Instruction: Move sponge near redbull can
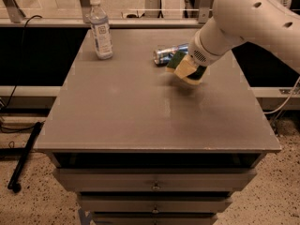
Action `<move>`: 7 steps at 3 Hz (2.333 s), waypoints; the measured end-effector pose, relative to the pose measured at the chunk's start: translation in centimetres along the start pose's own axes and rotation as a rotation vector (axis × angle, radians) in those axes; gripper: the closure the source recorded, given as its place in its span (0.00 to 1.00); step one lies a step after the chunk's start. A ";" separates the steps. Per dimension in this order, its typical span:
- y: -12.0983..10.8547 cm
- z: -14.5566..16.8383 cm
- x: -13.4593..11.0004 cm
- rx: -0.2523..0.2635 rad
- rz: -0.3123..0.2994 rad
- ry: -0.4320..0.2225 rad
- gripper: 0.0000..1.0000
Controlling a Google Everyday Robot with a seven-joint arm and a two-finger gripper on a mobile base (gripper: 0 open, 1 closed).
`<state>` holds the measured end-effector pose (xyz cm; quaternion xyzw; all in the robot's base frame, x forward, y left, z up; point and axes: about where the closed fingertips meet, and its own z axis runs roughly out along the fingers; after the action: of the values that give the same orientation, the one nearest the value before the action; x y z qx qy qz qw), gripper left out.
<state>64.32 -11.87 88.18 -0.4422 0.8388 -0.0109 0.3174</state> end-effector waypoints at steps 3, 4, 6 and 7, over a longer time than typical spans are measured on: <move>-6.8 5.0 3.6 0.000 0.124 0.050 0.51; -7.1 5.4 3.6 -0.002 0.132 0.047 0.27; -7.4 5.2 4.1 0.006 0.141 0.049 0.00; -8.2 2.6 4.6 0.018 0.146 0.013 0.00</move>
Offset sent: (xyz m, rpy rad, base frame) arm 0.0699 -0.0694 -0.0408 0.0349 0.0741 -0.1404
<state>69.91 -19.59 86.16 -0.3770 0.8707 0.0021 0.3158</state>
